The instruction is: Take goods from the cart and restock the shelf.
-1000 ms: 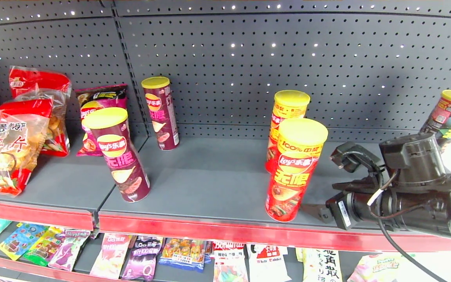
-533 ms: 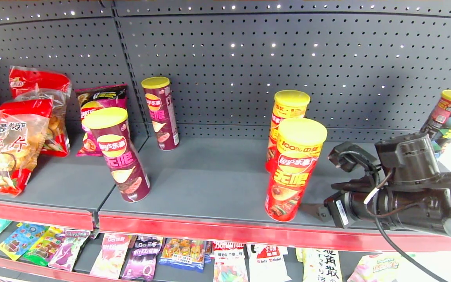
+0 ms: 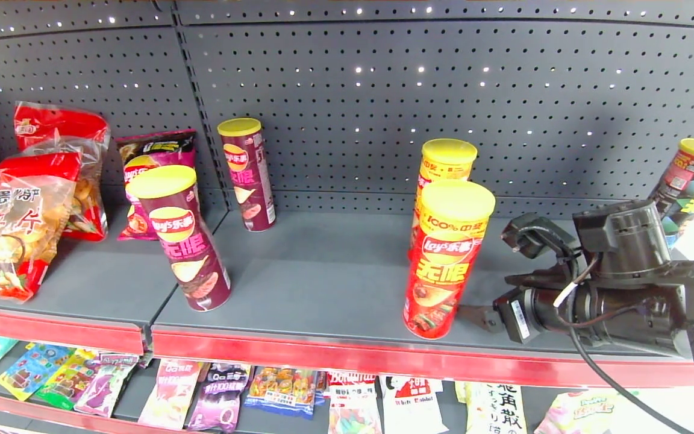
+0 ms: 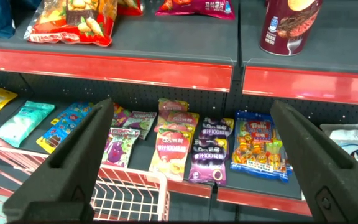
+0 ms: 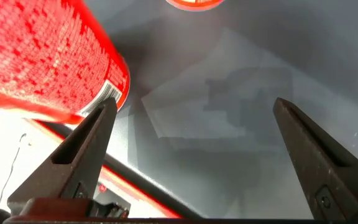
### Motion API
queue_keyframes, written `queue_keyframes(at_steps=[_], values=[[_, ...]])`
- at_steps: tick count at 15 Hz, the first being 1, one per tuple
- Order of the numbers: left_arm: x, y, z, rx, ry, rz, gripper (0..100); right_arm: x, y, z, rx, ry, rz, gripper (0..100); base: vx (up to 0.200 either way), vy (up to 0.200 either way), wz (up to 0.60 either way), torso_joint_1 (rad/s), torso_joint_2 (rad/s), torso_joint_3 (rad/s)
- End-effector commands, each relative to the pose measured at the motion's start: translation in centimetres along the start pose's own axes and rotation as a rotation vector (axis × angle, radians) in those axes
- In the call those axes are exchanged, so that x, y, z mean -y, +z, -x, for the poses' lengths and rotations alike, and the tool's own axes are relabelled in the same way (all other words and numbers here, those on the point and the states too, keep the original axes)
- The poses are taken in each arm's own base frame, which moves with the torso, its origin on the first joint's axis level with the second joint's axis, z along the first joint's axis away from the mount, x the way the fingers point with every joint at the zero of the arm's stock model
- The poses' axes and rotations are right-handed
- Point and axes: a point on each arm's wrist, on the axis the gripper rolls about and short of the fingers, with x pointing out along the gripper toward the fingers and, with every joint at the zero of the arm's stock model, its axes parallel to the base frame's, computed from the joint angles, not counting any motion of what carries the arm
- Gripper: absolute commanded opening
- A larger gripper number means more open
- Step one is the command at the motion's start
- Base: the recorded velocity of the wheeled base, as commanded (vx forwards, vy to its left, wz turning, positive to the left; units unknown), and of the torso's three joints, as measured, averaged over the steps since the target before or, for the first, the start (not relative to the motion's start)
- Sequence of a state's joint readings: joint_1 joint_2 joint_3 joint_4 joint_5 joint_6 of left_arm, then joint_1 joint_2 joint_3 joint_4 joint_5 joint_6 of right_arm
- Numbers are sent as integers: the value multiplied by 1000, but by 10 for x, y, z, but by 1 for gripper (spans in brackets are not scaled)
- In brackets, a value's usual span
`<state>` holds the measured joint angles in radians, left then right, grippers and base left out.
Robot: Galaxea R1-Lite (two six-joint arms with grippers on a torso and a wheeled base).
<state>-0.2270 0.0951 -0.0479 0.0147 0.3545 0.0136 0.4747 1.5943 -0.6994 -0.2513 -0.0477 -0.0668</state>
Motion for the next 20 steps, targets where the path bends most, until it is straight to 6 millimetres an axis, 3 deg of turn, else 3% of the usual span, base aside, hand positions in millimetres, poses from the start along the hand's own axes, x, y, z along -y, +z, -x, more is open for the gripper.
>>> queue_keyframes(at_steps=[1,8,10,12,13,14,15,16,18,20], values=[[0,0,0,-1,3,-1,100,0,-1,-2,-8,1,2,100,0,0,0,0,0,0],[0,-1,0,-1,1,-1,100,3,-8,2,-15,-9,-8,100,0,0,0,0,0,0],[0,-1,0,-4,0,-2,100,7,-11,21,24,-27,-21,100,0,0,0,0,0,0],[0,-2,-1,-8,-6,-3,100,8,-22,43,52,-72,-23,100,0,0,0,0,0,0],[1,-5,-1,-18,-13,-7,100,5,-33,65,89,-110,-14,100,0,0,0,0,0,0],[1,-5,-2,-18,-14,-7,100,5,-34,68,97,-111,-13,100,0,0,0,0,0,0],[2,-6,-2,-21,-43,-6,100,1,-47,110,231,-116,-7,100,0,0,0,0,0,0],[2,-6,-2,-21,-57,-4,100,2,-56,131,302,-124,-5,100,0,0,0,0,0,0],[2,-6,-2,-24,-79,1,100,5,-85,166,429,-217,13,100,0,0,0,0,0,0],[3,-6,-2,-27,-80,9,100,11,-103,187,489,-387,-39,100,0,0,0,0,0,0]])
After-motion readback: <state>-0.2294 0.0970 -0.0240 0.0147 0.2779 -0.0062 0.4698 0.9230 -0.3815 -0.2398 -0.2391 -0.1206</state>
